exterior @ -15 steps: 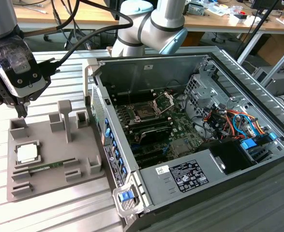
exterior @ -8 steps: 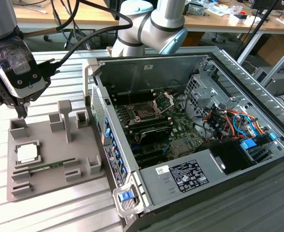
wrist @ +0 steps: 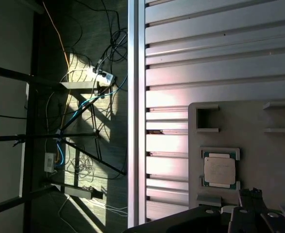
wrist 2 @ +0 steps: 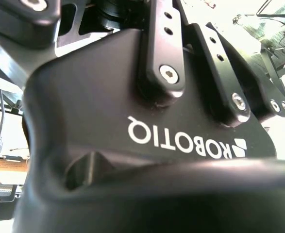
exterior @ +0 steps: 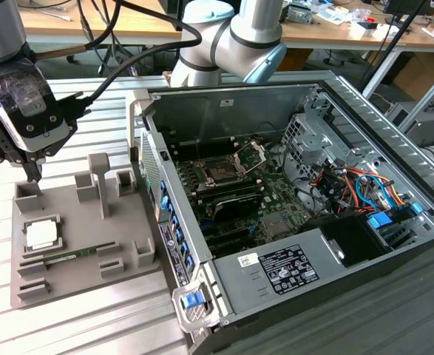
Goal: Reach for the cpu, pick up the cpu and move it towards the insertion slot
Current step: 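Reach for the cpu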
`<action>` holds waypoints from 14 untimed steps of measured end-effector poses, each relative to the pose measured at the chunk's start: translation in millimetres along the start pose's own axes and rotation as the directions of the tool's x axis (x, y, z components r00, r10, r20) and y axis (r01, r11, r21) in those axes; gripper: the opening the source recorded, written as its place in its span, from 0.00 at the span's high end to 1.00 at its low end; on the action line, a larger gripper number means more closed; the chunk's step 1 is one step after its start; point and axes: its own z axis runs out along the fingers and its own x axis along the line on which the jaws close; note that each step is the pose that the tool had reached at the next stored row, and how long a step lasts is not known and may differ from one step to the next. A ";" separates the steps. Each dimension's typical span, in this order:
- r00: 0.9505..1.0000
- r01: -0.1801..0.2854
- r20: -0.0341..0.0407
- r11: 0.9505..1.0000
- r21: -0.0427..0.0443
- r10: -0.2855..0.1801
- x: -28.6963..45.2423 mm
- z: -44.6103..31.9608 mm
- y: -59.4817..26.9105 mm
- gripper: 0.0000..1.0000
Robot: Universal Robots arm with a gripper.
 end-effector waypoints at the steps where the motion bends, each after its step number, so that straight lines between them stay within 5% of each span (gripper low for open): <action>1: 1.000 0.000 0.000 1.000 0.000 0.000 0.1 0.2 0.0 0.89; 14: 1.000 0.000 0.000 1.000 0.000 0.000 1.1 2.4 -0.1 0.89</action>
